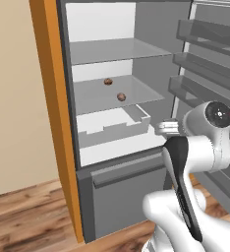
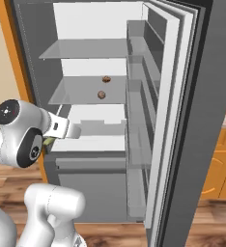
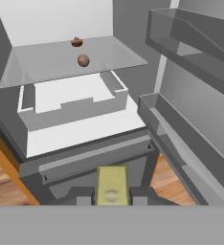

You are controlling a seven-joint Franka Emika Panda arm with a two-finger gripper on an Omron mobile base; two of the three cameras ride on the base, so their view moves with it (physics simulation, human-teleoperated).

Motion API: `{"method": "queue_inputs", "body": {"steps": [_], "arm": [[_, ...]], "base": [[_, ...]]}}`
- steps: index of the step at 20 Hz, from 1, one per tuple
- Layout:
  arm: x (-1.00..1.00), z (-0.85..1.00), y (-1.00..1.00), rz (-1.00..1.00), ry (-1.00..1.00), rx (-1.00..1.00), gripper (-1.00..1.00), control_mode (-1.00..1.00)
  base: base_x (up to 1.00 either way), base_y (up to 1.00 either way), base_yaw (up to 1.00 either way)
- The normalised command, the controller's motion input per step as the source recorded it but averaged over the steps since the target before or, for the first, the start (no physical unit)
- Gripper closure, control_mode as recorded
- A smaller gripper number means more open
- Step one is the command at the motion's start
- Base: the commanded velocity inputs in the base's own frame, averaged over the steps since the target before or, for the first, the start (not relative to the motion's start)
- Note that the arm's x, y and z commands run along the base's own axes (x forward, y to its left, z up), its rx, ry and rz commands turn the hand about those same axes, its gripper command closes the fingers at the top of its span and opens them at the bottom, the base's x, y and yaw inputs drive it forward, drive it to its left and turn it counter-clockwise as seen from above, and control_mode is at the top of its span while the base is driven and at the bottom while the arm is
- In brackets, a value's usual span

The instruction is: Pick the egg and butter from the fridge and place them by the bowl for mixing.

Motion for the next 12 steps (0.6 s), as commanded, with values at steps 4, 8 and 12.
{"method": "queue_inputs", "body": {"steps": [4, 8, 12], "arm": [[0.00, 0.00, 0.00, 0.00, 0.00, 0.00, 1.00, 1.00], [0.00, 0.00, 0.00, 0.00, 0.00, 0.00, 1.00, 1.00], [0.00, 0.00, 0.00, 0.00, 0.00, 0.00, 1.00, 1.00]], "base": [[-0.61, 1.00, -0.31], [-0.30, 1.00, 0.10], [-0.39, 1.00, 0.53]]}}
